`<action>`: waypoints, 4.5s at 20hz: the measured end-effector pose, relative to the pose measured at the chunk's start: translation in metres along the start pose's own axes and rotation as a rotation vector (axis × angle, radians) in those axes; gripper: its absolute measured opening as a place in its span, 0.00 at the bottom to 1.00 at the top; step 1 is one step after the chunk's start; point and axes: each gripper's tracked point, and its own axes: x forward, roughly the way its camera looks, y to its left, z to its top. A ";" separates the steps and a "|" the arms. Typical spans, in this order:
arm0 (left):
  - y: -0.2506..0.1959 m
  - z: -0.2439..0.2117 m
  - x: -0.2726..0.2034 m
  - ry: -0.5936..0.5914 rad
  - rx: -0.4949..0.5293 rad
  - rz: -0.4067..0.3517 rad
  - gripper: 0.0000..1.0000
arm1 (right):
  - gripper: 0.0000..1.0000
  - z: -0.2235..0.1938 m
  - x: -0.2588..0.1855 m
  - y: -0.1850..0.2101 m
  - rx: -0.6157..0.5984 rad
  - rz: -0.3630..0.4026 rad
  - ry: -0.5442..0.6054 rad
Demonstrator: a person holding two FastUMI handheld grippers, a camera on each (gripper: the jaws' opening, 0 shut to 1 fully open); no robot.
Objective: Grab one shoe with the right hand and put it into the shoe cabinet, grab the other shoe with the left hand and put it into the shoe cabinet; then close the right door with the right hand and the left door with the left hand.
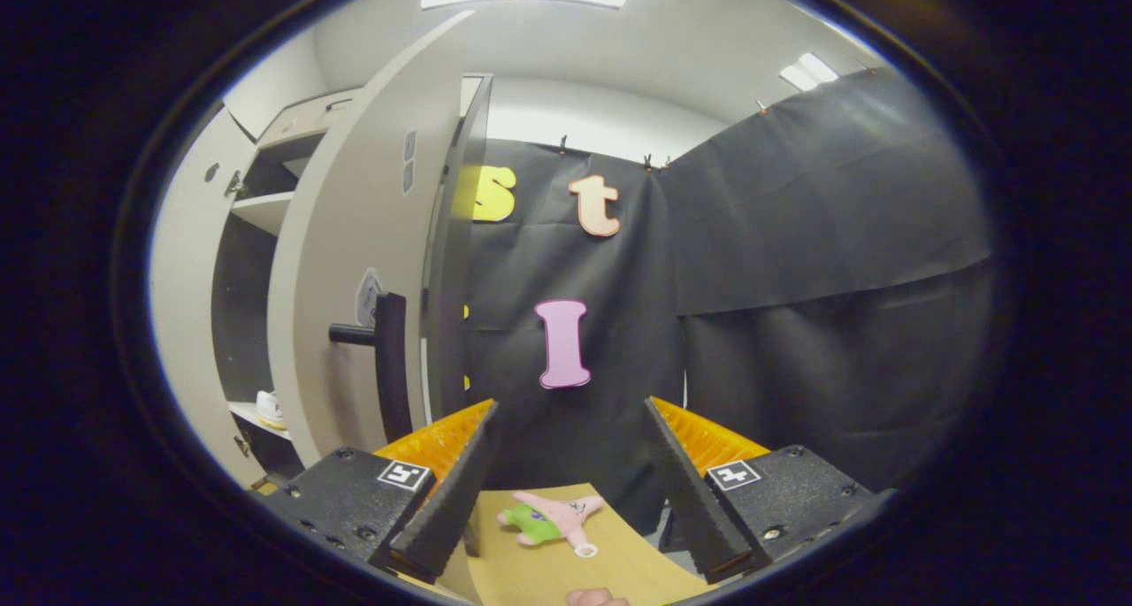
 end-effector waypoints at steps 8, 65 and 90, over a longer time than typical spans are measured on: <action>-0.011 0.000 0.008 -0.004 -0.001 -0.026 0.88 | 0.94 0.006 -0.005 0.017 -0.030 -0.021 -0.014; -0.006 0.004 -0.006 -0.008 -0.030 -0.041 0.88 | 0.97 -0.183 -0.199 0.197 0.036 0.243 0.186; 0.285 0.184 0.066 -0.235 -0.134 0.308 0.93 | 0.97 -0.188 -0.198 0.189 -0.003 0.237 0.185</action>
